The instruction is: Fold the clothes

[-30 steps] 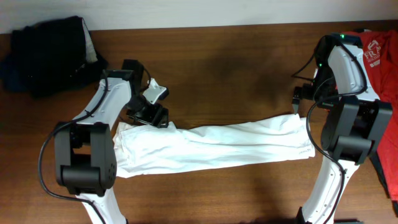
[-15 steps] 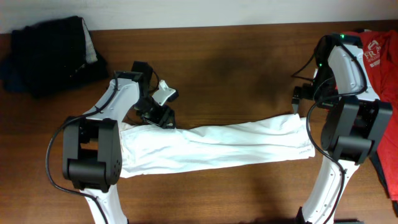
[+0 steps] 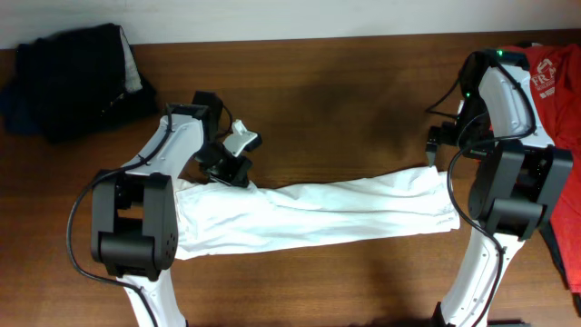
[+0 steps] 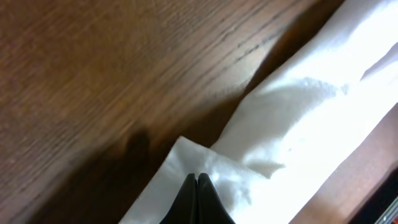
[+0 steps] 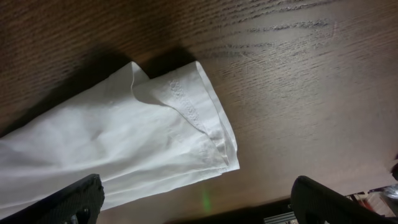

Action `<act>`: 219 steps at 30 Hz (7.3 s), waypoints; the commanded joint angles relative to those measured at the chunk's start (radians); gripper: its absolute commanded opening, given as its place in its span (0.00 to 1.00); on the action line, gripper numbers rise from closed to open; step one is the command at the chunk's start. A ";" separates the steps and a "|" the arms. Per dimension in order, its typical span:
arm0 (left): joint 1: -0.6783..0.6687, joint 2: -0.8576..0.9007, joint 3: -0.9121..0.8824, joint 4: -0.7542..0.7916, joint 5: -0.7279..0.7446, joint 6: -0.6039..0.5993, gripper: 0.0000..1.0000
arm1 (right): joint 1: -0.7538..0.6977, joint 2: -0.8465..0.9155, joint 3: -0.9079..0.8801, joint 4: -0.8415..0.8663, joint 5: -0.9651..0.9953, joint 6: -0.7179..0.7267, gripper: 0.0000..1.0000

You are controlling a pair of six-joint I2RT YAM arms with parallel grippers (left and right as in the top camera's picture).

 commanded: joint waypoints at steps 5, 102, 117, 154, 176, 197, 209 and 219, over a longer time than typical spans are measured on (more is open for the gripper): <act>0.000 0.011 0.057 -0.026 0.118 -0.199 0.68 | 0.004 0.003 0.015 0.000 -0.006 0.008 1.00; -0.255 0.084 0.277 -0.445 -0.350 -0.507 0.30 | 0.003 0.003 0.015 -0.038 -0.024 0.008 0.99; -0.093 0.083 0.096 -0.324 -0.225 -0.391 0.15 | 0.124 -0.459 -0.275 0.121 -0.032 0.148 0.97; 0.388 0.037 0.111 -0.231 -0.406 -0.442 0.02 | 0.213 -0.326 -0.618 0.701 -0.131 0.169 0.04; 0.264 -0.180 0.223 -0.267 -0.288 -0.475 0.99 | 0.103 -0.301 -0.851 0.862 -0.655 -0.145 0.77; 0.260 -0.180 0.223 -0.246 -0.284 -0.475 0.99 | 0.050 -0.408 -0.377 0.277 -0.278 0.034 0.04; 0.259 -0.180 0.223 -0.233 -0.280 -0.497 0.99 | 0.560 -0.406 -0.427 0.474 -0.451 0.164 0.04; 0.259 -0.180 0.223 -0.233 -0.280 -0.497 0.99 | 0.746 -0.403 -0.463 0.615 -0.503 0.255 0.27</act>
